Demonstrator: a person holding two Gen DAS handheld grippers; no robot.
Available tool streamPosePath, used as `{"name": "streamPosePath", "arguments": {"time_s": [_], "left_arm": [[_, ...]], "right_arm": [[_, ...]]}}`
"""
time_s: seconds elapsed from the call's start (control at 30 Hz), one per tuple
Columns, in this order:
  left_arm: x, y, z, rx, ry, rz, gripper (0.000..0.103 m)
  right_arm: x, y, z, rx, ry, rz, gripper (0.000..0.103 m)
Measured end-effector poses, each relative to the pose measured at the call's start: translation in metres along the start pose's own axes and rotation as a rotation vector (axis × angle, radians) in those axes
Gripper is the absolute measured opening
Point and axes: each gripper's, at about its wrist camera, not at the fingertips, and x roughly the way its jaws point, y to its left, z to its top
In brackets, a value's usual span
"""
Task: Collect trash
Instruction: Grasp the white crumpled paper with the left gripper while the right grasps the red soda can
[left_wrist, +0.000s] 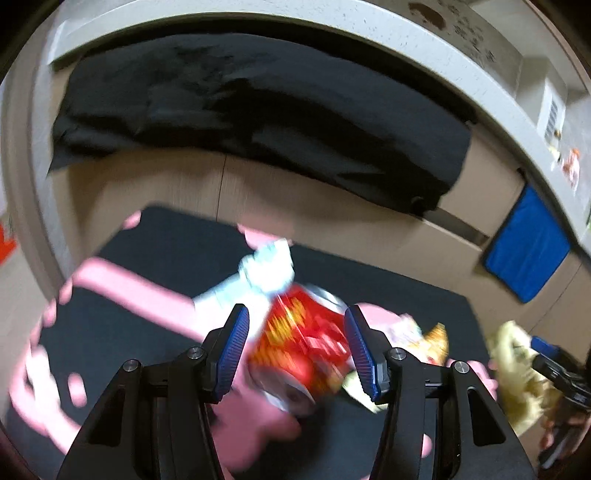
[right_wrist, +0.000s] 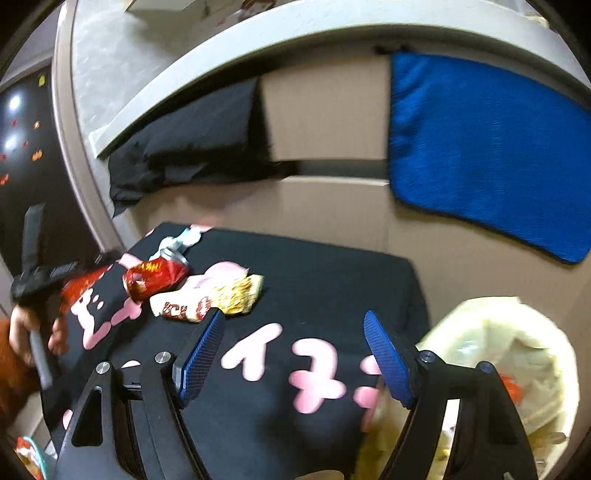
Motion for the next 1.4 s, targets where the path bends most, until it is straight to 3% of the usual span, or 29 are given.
{"name": "streamPosePath", "arguments": {"time_s": [0.2,0.33,0.43,0.5,0.7,1.0,1.23,1.4], "left_arm": [[0.069,0.017,0.035,0.084,0.095,0.031,0.054],[0.11,0.019,0.037,0.139,0.224,0.029,0.054],[0.119,0.03,0.033,0.06,0.265,0.009,0.053],[0.117,0.037,0.029,-0.006,0.265,-0.018,0.045],[0.085,0.04,-0.001,-0.157,0.277,-0.062,0.038],[-0.002,0.003,-0.06,-0.18,0.274,-0.146,0.037],[-0.078,0.016,-0.064,-0.169,0.131,-0.027,0.037],[-0.11,0.032,-0.068,-0.197,0.066,0.01,0.037]], "right_arm": [[0.027,0.016,-0.008,-0.007,0.048,0.015,0.075],[0.041,0.016,-0.015,0.012,0.091,0.025,0.075],[0.05,0.015,-0.02,0.011,0.116,0.02,0.075],[0.054,0.015,-0.022,0.014,0.13,0.022,0.075],[0.054,0.018,-0.026,0.021,0.137,0.038,0.075],[0.038,0.042,-0.027,0.009,0.119,0.098,0.075],[0.036,0.098,-0.028,-0.075,0.128,0.25,0.075],[0.056,0.148,-0.016,-0.188,0.125,0.296,0.075]]}}
